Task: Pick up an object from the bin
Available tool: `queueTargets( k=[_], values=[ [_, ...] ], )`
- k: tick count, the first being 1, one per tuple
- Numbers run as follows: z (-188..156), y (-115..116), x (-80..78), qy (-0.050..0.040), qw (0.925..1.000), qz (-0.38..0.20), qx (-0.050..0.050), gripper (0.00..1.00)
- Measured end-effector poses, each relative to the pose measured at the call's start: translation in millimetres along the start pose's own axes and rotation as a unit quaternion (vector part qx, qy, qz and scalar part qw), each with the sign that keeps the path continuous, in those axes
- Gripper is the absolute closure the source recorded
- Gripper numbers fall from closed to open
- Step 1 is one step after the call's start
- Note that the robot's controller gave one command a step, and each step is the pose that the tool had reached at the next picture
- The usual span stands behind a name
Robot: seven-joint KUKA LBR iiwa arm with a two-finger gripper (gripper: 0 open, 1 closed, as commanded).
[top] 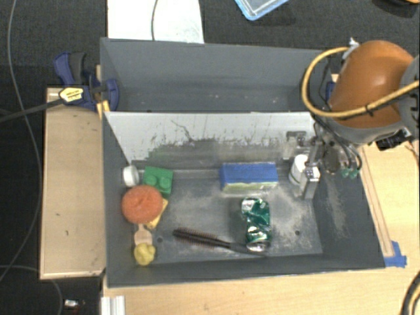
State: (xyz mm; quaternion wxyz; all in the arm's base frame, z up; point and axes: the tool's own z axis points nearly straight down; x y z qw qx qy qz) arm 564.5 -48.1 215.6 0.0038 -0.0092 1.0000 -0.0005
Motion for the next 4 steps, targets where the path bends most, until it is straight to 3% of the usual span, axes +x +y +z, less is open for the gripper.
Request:
queueTargets(
  k=[1,2,3,4],
  values=[
    [27.5,66.7,10.7,-0.0032,0.9978,0.067,0.000,0.00],
    [99.6,67.1,12.6,-0.0041,0.9999,-0.012,0.001,0.00],
    [131.1,45.9,21.2,-0.0061,0.9926,0.121,-0.002,0.00],
    [133.3,58.1,34.9,-0.0200,0.9973,0.071,-0.001,0.00]
  ],
)
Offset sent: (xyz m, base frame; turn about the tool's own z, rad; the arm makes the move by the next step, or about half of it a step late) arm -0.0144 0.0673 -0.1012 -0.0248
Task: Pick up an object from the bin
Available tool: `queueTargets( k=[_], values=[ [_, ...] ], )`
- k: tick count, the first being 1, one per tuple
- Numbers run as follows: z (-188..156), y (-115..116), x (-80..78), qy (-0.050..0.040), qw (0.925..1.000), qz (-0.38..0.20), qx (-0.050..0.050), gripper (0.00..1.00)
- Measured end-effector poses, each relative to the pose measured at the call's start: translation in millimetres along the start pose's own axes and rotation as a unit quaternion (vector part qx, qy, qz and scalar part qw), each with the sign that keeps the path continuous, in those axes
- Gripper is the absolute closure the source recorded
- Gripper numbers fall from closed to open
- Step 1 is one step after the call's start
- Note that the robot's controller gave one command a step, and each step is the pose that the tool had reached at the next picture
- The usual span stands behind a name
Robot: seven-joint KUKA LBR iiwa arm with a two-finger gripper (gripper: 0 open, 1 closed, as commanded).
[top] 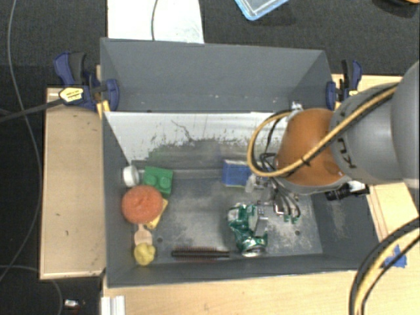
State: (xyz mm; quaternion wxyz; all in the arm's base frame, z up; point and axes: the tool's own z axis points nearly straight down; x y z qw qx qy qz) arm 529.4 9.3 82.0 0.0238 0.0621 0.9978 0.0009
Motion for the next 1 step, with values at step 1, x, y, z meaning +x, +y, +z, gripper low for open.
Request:
queueTargets(
  k=[1],
  values=[
    [-4.5,0.1,5.8,-0.0114,0.9906,-0.136,0.000,0.00]
  ],
)
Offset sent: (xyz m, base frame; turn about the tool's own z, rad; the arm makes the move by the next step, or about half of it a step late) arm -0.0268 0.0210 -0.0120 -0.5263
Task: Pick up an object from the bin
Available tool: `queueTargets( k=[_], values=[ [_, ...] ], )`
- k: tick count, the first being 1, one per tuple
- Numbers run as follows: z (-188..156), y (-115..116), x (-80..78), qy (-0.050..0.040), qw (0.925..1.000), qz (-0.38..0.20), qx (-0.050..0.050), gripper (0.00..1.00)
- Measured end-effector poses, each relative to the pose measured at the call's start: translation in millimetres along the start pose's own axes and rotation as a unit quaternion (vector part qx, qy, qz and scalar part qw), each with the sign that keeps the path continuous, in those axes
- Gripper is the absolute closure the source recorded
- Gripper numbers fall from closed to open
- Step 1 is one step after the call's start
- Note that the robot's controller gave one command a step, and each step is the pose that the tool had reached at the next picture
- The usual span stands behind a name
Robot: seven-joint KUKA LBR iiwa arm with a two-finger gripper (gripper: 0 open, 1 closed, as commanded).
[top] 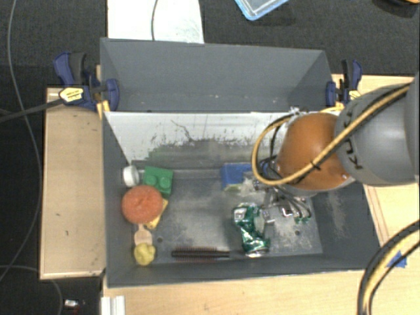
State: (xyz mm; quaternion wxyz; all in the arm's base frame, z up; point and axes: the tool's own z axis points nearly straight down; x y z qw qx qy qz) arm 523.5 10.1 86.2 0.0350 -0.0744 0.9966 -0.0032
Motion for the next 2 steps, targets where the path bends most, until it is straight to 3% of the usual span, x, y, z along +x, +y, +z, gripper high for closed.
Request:
queueTargets(
  k=[1,2],
  values=[
    [2.2,4.3,3.0,-0.0057,0.9963,-0.086,0.004,0.00],
    [12.1,-13.1,26.2,-0.0051,0.9775,-0.211,0.005,1.00]
  ],
)
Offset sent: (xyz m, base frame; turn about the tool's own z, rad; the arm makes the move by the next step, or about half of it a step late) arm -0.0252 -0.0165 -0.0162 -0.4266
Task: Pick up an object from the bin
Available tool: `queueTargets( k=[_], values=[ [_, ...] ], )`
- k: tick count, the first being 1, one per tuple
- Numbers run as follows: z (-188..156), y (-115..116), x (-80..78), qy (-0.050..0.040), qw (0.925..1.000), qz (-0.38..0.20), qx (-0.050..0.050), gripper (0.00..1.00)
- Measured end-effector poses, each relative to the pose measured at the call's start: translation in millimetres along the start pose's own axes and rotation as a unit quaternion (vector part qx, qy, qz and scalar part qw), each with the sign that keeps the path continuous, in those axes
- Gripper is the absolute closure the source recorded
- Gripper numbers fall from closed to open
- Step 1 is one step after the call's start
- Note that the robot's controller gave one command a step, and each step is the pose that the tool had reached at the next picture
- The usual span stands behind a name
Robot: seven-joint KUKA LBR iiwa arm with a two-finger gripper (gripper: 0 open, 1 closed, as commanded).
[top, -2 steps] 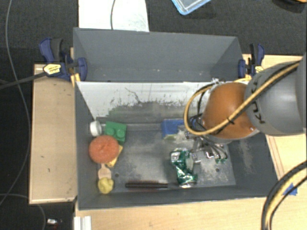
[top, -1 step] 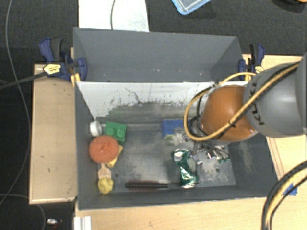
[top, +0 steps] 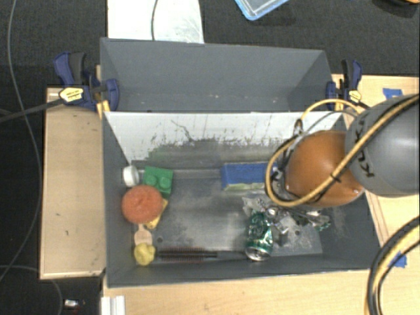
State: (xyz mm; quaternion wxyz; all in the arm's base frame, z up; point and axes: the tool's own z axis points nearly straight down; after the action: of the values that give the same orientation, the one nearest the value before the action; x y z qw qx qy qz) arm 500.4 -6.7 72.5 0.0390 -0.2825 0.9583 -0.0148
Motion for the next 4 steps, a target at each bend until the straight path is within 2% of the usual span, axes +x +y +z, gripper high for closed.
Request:
queueTargets(
  k=[2,3,4],
  values=[
    [0.2,0.0,0.5,0.0005,1.0000,-0.001,0.000,1.00],
    [-27.2,2.0,0.1,0.0051,1.0000,0.004,-0.004,1.00],
    [-0.7,-67.6,-8.3,-0.0013,0.9990,-0.045,0.001,1.00]
  ],
)
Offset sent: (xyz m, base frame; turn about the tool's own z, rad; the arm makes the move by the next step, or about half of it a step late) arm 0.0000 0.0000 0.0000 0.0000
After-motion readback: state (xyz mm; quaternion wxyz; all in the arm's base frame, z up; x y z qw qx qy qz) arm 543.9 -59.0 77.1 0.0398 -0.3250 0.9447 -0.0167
